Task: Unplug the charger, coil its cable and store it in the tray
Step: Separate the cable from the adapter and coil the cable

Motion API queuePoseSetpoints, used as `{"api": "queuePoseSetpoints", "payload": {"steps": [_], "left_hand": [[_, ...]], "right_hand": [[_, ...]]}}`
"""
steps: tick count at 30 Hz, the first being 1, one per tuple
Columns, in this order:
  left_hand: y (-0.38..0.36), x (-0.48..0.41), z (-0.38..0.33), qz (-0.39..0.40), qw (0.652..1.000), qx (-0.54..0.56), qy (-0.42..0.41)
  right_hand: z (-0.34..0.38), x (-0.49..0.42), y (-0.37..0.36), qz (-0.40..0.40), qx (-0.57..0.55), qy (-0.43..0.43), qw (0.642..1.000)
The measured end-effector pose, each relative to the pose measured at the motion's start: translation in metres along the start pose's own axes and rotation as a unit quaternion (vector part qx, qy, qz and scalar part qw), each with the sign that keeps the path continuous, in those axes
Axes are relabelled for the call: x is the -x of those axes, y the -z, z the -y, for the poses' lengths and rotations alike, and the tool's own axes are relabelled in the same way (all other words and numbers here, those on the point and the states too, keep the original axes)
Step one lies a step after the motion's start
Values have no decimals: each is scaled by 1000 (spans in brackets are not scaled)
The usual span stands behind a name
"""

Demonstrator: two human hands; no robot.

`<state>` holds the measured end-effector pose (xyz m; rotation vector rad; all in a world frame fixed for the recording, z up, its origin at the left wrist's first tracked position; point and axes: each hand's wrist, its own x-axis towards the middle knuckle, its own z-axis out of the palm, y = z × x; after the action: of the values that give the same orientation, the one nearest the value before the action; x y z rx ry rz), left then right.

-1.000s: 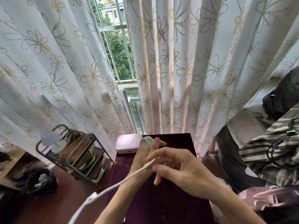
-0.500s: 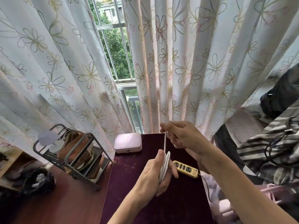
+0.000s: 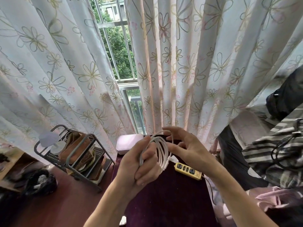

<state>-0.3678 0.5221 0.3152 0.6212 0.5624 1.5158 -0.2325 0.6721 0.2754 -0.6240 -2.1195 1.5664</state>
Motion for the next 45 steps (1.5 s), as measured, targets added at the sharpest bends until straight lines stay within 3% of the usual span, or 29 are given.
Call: {"api": "queuePoseSetpoints", "payload": {"steps": [5, 10, 14, 21, 26, 33, 38, 45], "left_hand": [[2, -3, -12, 37, 993, 105, -30], [9, -12, -18, -20, 985, 147, -88], [16, -19, -17, -105, 977, 133, -128], [14, -34, -6, -172, 968, 88, -161], [9, -42, 6, -226, 956, -31, -185], [-6, -41, 16, -248, 929, -210, -177], [-12, -35, 18, -245, 929, -237, -147], [-11, -32, 27, -236, 953, -149, -115]], "right_hand": [[0, -5, -22, -9, -45, 8, 999], [-12, 11, -33, 47, -65, -37, 996], [-11, 29, -33, 76, -92, -46, 992], [4, 47, -33, 95, -149, -61, 982], [18, 54, -32, 112, -169, -32, 979], [29, 50, -31, 6, -64, 61, 996], [34, 46, -26, -62, 38, 142, 987], [40, 42, -28, -135, 25, 145, 980]]}}
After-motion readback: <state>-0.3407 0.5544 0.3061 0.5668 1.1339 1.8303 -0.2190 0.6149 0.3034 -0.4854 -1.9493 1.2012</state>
